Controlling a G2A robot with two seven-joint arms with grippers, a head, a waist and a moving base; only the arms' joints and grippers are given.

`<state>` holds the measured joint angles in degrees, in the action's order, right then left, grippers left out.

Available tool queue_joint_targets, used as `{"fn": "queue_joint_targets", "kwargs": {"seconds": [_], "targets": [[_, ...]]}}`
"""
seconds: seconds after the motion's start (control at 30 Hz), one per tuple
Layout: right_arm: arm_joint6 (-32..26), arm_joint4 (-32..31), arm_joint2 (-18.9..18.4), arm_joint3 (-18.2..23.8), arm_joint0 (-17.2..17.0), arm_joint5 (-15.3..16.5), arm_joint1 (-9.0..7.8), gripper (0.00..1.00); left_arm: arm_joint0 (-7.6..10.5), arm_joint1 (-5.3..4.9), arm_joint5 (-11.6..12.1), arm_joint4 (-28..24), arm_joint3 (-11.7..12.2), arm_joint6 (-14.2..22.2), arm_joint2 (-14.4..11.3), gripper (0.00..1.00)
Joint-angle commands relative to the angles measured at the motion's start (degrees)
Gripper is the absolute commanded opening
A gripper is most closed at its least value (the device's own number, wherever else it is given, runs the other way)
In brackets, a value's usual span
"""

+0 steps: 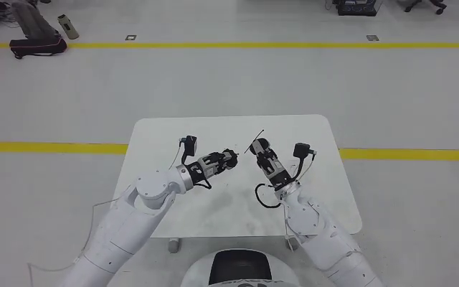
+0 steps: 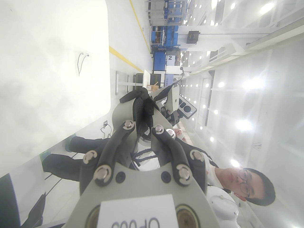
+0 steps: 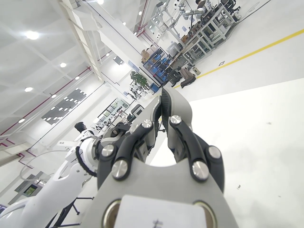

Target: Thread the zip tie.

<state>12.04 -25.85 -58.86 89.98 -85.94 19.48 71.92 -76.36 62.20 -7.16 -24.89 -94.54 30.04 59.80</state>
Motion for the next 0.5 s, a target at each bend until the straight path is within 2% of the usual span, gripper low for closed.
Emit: {"fn": "queue_joint_targets", "kwargs": {"seconds": [0.0, 0.47], "targets": [[0.53, -0.04, 0.42, -0.35, 0.23, 0.0, -0.12, 0.0, 0.0, 0.0, 0.0, 0.0, 0.0, 0.0, 0.0, 0.0], [8.25, -2.09, 5.29, -2.55, 2.84, 0.0, -1.13, 0.0, 0.0, 0.0, 0.0, 0.0, 0.0, 0.0, 0.0, 0.0]]}}
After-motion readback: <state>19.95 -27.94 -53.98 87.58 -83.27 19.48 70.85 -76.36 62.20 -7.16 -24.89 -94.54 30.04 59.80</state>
